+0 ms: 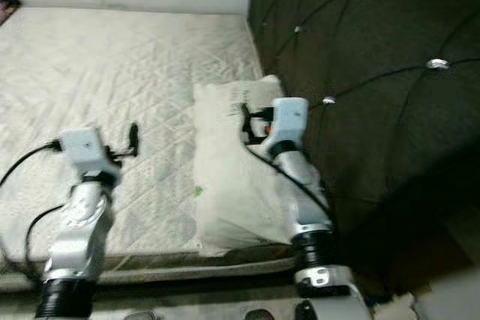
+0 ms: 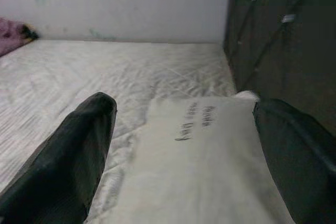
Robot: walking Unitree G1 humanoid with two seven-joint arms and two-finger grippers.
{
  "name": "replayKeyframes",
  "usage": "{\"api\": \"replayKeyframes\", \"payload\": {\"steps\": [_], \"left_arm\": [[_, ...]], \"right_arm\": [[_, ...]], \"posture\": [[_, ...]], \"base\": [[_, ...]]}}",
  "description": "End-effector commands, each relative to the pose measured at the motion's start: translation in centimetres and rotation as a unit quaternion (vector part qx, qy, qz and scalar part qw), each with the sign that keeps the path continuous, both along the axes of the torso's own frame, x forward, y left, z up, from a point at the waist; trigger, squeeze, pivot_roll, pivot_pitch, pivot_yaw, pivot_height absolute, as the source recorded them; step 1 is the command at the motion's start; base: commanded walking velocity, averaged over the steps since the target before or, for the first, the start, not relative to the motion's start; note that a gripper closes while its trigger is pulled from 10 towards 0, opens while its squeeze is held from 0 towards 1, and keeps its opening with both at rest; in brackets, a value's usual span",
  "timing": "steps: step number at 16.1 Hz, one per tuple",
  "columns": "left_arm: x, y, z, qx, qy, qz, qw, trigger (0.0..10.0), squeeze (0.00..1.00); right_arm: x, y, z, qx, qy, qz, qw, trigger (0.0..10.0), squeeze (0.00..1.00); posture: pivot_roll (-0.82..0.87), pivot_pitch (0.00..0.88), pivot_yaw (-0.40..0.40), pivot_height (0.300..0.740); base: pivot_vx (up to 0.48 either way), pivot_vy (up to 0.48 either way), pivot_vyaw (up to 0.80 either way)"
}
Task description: Clean up the room
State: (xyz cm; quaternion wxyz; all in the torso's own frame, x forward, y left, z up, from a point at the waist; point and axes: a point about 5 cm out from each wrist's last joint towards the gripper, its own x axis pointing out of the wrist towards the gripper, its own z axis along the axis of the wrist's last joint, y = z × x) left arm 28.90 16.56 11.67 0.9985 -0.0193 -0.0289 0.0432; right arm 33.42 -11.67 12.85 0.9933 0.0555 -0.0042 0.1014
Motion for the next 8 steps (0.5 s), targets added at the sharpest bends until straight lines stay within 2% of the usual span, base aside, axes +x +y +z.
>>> {"api": "replayKeyframes", "payload": {"steps": [1,8], "left_arm": [[-0.34,1.16,-0.49,0.004,0.013,0.016,1.000,10.0,0.00],[-0.26,1.05,-0.46,0.003,0.012,0.014,1.000,10.0,0.00]], "right_arm": [[-0.05,1.37,0.05,0.004,0.001,0.020,1.000,10.0,0.00],[-0.01,1.34,-0.23,-0.001,0.007,0.018,1.000,10.0,0.00]], "posture": [[-0.05,0.000,-0.032,0.740],[-0.05,0.000,-0.034,0.740]], "base": [[0.000,0.480,0.00],[0.000,0.480,0.00]]}}
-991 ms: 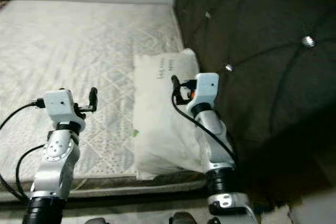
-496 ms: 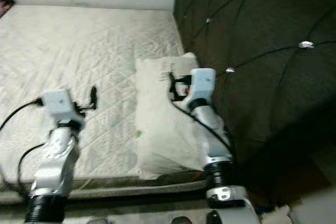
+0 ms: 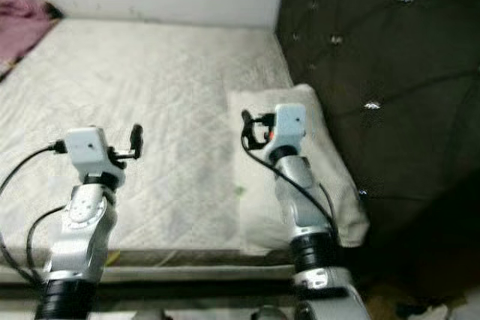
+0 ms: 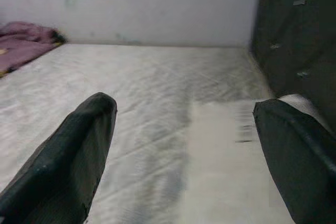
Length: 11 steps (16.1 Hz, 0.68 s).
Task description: Clean up the room
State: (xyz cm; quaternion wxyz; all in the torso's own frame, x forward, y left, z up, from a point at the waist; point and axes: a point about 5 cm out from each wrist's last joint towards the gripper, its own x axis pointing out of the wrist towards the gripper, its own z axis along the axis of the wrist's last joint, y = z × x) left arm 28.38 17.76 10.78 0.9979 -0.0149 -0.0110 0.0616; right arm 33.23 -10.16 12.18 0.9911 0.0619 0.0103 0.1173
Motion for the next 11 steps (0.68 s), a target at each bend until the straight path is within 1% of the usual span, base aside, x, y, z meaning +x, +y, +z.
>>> {"api": "replayKeyframes", "payload": {"steps": [1,4,8,10,11], "left_arm": [[0.2,-0.2,0.4,-0.001,-0.006,-0.003,1.000,10.0,0.00],[0.2,-0.2,0.4,-0.001,-0.006,-0.002,1.000,10.0,0.00],[0.2,-0.2,0.3,-0.003,-0.004,0.000,1.000,10.0,0.00],[0.2,-0.2,0.1,-0.008,0.000,0.005,1.000,10.0,0.00],[0.1,-0.1,-0.3,-0.015,0.008,0.013,1.000,10.0,0.00]], "right_arm": [[0.2,-0.2,0.4,-0.010,-0.008,0.001,1.000,10.0,0.00],[0.2,-0.2,0.3,-0.012,-0.005,0.000,1.000,10.0,0.00],[0.2,-0.1,0.2,-0.015,-0.003,0.003,1.000,10.0,0.00],[0.2,-0.2,-0.2,-0.018,0.003,0.000,1.000,10.0,0.00],[0.2,-0.5,-0.7,-0.027,0.010,-0.011,1.000,10.0,0.00]], "posture": [[-0.05,0.000,-0.035,0.740],[-0.05,0.000,-0.036,0.740],[-0.05,0.000,-0.039,0.740],[-0.05,0.000,-0.042,0.740],[-0.05,0.000,-0.042,0.740]], "base": [[0.000,0.480,0.00],[0.000,0.480,0.00],[0.000,0.480,-0.67],[0.000,0.480,0.00],[0.000,0.480,0.00]]}}
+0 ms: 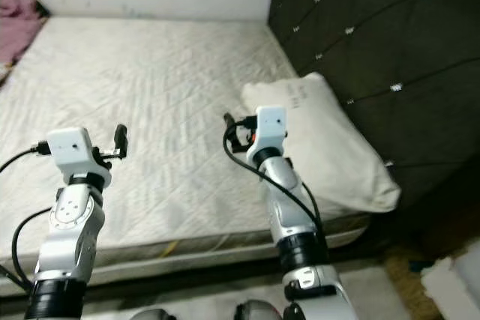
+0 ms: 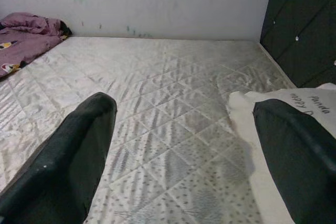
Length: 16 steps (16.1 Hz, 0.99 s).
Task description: Clean up the room
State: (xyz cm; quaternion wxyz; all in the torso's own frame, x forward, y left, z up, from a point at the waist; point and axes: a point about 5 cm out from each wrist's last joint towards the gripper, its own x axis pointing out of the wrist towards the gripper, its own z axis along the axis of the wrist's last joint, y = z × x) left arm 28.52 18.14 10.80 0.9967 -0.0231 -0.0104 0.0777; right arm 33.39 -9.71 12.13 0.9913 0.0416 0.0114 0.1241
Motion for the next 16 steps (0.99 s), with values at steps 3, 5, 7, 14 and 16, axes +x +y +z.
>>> {"api": "replayKeyframes", "payload": {"steps": [3,5,7,14,16], "left_arm": [[0.1,-0.5,-0.7,-0.014,0.015,-0.004,1.000,10.0,0.00],[0.2,-0.5,-0.6,-0.013,0.011,-0.005,1.000,10.0,0.00],[0.3,-0.5,0.3,-0.010,-0.011,-0.003,1.000,10.0,0.00],[0.0,-0.3,0.2,-0.009,-0.007,0.001,1.000,10.0,0.00],[-0.5,-0.1,0.2,0.001,-0.013,-0.003,1.000,10.0,0.00]], "right_arm": [[0.2,-0.9,-1.2,-0.003,0.027,-0.021,0.999,10.0,0.00],[0.3,-0.2,-0.9,-0.002,0.018,-0.010,1.000,10.0,0.00],[0.3,-0.2,-0.3,-0.004,0.002,-0.006,1.000,10.0,0.00],[0.4,0.1,-0.4,-0.007,0.004,0.014,1.000,10.0,0.00],[0.3,0.0,-0.5,-0.008,0.009,0.022,1.000,10.0,0.00]], "posture": [[-0.04,0.000,-0.036,0.740],[-0.05,0.000,-0.033,0.740],[-0.04,0.000,-0.043,0.740],[-0.04,0.000,-0.051,0.740],[-0.04,0.000,-0.048,0.740]], "base": [[0.000,0.480,0.00],[0.000,0.480,0.00],[0.000,0.480,0.00],[0.000,0.480,0.00],[0.000,0.480,0.00]]}}
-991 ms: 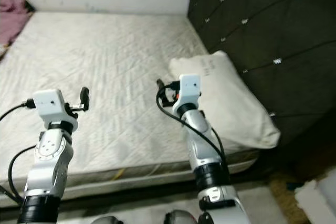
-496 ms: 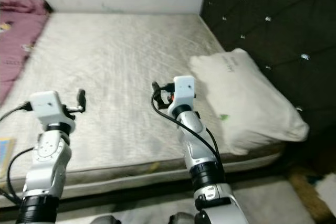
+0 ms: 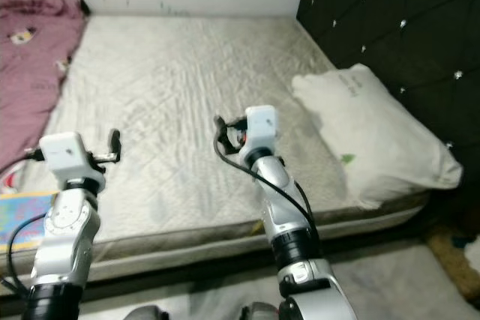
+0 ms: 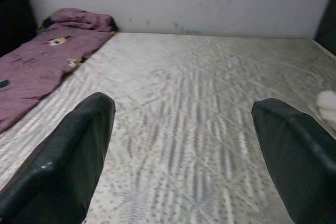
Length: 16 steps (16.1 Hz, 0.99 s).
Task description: Clean up the room
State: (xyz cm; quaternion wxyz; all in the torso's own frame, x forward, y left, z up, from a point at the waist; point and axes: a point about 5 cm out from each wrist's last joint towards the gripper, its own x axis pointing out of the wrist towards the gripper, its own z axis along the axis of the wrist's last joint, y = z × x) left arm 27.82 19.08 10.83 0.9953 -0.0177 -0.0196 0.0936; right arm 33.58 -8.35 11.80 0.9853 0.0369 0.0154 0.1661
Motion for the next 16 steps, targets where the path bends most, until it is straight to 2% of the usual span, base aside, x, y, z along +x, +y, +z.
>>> {"api": "replayKeyframes", "payload": {"steps": [1,2,4,9,16], "left_arm": [[-0.4,-0.6,0.3,0.016,-0.009,-0.016,1.000,10.0,0.00],[-1.1,-0.1,0.4,0.038,-0.017,-0.018,0.999,10.0,0.00],[-1.8,0.2,-0.5,0.035,0.002,-0.010,0.999,10.0,0.00],[-1.0,-0.3,0.0,0.033,-0.004,-0.024,0.999,10.0,0.00],[-0.7,-0.9,0.3,0.029,-0.010,-0.034,0.999,10.0,0.00]], "right_arm": [[-0.1,-1.7,-0.1,-0.016,-0.001,-0.005,1.000,10.0,0.00],[-0.3,-2.4,-0.2,-0.030,-0.007,-0.002,1.000,10.0,0.00],[-0.6,-3.6,-0.8,-0.044,0.000,-0.015,0.999,10.0,0.00],[-0.3,-3.4,-0.7,-0.052,0.000,-0.012,0.999,10.0,0.00],[-0.4,-3.2,-0.9,-0.057,0.005,0.003,0.998,10.0,0.00]], "posture": [[-0.04,0.000,-0.048,0.740],[-0.04,0.000,-0.048,0.740],[-0.04,0.000,-0.056,0.740],[-0.05,0.000,-0.045,0.740],[-0.05,0.000,-0.048,0.740]], "base": [[0.000,0.480,0.00],[0.000,0.480,0.00],[0.000,0.480,0.00],[0.000,0.443,0.00],[0.000,0.000,0.08]]}}
